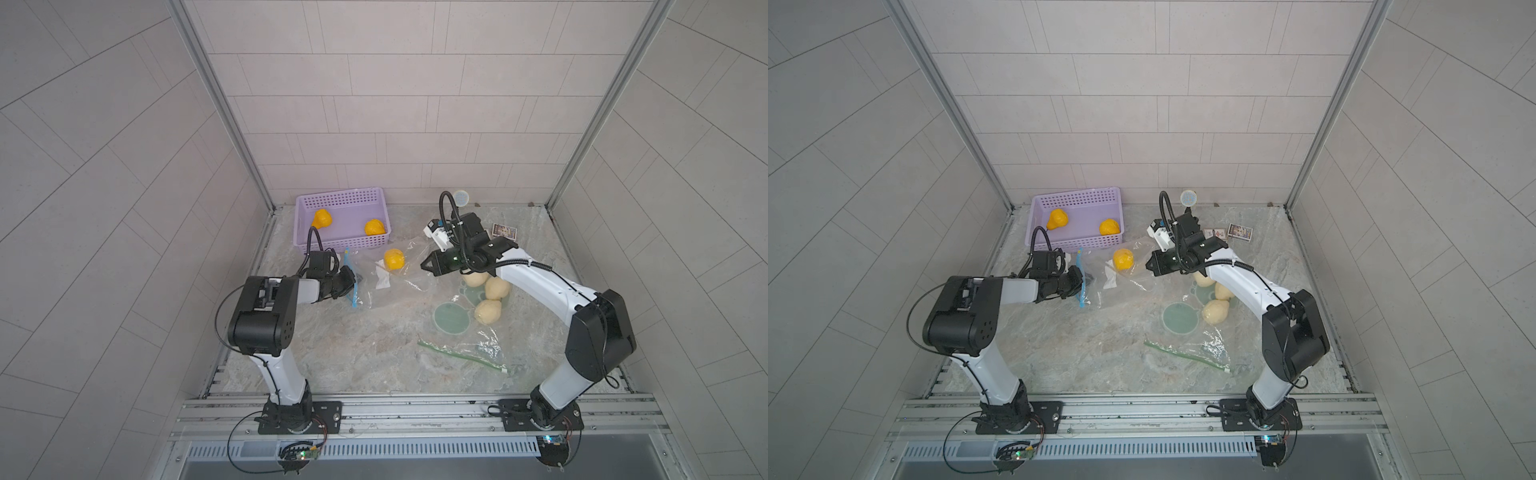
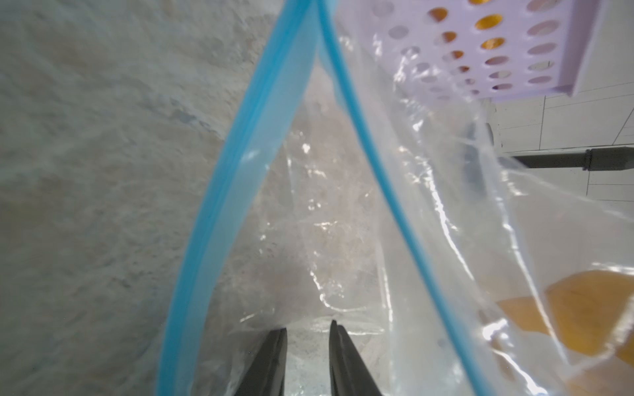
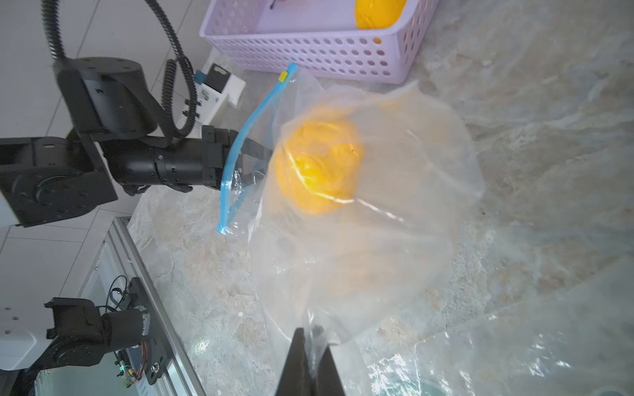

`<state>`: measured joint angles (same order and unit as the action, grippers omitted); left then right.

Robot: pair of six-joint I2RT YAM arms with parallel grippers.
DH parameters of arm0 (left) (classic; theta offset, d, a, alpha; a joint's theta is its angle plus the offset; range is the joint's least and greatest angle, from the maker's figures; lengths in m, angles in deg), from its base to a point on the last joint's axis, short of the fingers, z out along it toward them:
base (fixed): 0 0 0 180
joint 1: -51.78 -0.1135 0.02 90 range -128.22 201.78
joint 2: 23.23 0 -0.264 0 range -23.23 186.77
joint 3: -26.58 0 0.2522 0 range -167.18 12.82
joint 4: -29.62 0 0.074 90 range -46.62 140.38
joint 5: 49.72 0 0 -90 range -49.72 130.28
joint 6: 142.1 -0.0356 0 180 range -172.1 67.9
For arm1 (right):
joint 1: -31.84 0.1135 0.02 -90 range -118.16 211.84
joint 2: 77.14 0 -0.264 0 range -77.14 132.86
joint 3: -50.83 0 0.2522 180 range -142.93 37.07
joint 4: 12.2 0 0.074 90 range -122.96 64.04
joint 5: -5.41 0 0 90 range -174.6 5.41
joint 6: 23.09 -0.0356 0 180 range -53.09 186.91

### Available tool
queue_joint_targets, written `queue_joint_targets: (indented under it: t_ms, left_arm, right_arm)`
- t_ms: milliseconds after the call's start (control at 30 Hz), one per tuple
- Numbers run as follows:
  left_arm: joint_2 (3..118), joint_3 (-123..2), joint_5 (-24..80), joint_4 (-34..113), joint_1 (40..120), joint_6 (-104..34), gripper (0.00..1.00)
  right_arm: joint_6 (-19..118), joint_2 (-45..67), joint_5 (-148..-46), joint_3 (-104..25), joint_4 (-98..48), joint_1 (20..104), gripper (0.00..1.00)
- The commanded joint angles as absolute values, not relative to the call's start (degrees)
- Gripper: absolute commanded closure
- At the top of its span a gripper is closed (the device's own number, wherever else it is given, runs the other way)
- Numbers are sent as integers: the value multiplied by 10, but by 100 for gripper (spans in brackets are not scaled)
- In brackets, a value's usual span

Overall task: Open the zip-top bag and take out the pear
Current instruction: Adjust the zipper food storage bag at the center of the board.

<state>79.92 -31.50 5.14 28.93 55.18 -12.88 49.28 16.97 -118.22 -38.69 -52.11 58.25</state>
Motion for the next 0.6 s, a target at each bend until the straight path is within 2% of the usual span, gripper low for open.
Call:
queue_joint_targets:
  t_ms: [0,67,233,267,333,400,467,567]
  left_arm:
    - [826,-280,70,313,553,-116,66]
    - [828,-275,57,288,554,-110,58]
    - [818,-279,50,280,566,-110,55]
    - [820,-279,47,280,567,-110,55]
    - [828,-281,46,279,570,-110,55]
    - [834,-281,44,276,571,-110,55]
    - [836,-278,44,275,571,-112,55]
    - [839,-272,44,263,571,-111,55]
  right_arm:
    - [498,166,-1171,-383,-529,577,100]
    - [490,173,-1169,-390,-528,575,100]
    - [482,201,-1126,-416,-579,567,100]
    - [481,206,-1122,-419,-592,564,97]
    - [484,220,-1128,-424,-620,555,73]
    - [487,215,-1122,-412,-617,544,57]
    - [485,205,-1143,-411,-601,527,49]
    - [494,223,-1162,-445,-608,524,44]
